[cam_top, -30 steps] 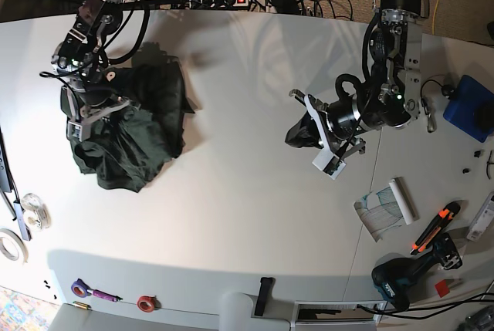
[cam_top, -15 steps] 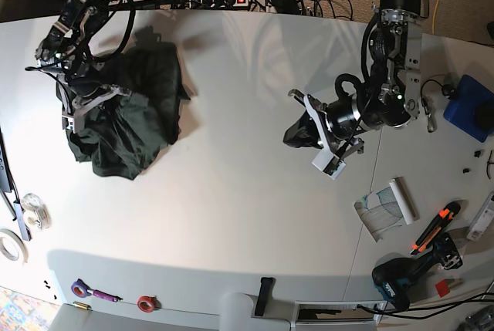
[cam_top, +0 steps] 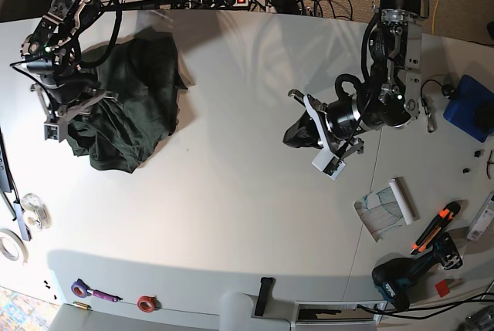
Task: Layout the t-shirt on the table in an organized manner, then fold the t-shirt properly
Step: 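Drag the green shirt bundle with the right gripper toward the table corner, then reach the left gripper over and grasp the bundle's edge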
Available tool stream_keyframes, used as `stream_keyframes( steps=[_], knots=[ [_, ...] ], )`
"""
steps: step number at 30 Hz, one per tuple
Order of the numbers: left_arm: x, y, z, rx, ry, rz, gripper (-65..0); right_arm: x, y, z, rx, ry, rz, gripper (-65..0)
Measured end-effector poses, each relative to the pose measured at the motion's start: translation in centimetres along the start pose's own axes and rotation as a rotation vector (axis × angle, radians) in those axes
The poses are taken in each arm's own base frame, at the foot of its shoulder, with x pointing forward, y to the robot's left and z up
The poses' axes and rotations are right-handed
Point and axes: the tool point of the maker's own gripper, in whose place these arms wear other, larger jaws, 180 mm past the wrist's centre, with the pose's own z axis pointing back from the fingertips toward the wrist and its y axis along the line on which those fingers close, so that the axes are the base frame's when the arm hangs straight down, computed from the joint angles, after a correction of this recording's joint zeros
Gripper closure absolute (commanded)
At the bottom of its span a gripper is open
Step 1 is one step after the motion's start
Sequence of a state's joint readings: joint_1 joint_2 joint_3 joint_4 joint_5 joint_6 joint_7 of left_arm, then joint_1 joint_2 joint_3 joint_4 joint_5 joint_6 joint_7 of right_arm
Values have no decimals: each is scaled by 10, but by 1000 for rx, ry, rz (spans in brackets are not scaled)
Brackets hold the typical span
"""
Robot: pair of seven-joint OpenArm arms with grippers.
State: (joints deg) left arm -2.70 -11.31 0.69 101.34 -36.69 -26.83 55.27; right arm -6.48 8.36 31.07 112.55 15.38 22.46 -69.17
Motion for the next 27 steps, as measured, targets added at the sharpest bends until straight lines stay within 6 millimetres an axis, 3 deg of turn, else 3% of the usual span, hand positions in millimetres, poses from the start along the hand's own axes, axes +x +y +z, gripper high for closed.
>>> stream_keyframes(
  steps=[1,4,6,8,12,14,18,27],
  knots=[
    [0,0,0,0,0,0,0,-1,-9,1,-43,11,21,-8],
    [0,0,0,-1,-1,0,0,2,-30,4,-134,15,45,0],
    [0,0,0,0,0,0,0,8,-31,3,-131,-20,48,0],
    [0,0,0,0,0,-1,0,8,-31,-7,-118,-43,15,0],
    [0,0,0,-1,-1,0,0,-21,-41,-38,-102,68,-44,0],
    [0,0,0,0,0,0,0,-24,-46,-50,-98,93,-71,0],
    [0,0,0,0,0,0,0,-17,-45,-64,-75,97,-102,0],
    [-5,-2,0,-2,8,9,0,25,-47,-65,-75,10,-121,0]
  ],
)
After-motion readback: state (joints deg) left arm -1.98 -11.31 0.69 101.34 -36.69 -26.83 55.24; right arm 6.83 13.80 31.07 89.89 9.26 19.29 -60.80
